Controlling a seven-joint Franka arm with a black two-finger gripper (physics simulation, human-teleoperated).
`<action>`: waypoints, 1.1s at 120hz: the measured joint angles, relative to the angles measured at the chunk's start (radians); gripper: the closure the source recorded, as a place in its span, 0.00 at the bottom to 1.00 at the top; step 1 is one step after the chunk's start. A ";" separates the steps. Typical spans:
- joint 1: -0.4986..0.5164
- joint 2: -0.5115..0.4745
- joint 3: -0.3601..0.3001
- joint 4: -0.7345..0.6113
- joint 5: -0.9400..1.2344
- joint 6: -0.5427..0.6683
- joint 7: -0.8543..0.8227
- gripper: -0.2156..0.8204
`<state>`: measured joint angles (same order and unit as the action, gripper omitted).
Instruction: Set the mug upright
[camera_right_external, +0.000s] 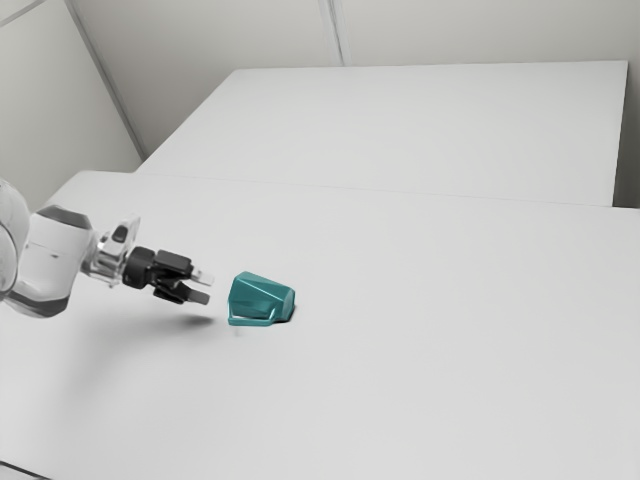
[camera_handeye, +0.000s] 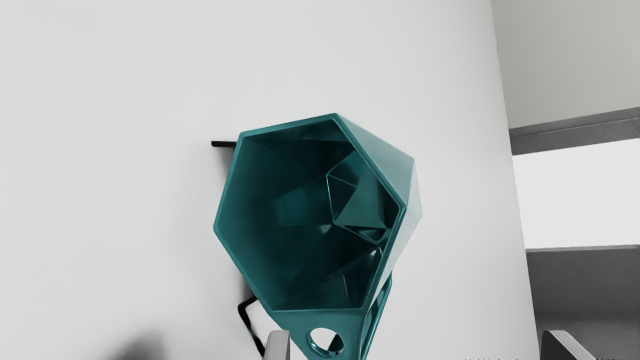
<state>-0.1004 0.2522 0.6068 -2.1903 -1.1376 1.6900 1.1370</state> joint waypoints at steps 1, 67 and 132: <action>0.000 0.001 0.000 0.000 -0.001 -0.001 0.004 0.28; -0.001 0.083 -0.053 0.052 -0.072 -0.034 0.163 0.28; -0.004 0.110 -0.091 0.065 -0.115 -0.041 0.224 0.60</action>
<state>-0.1043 0.3622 0.5160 -2.1249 -1.2530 1.6487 1.3609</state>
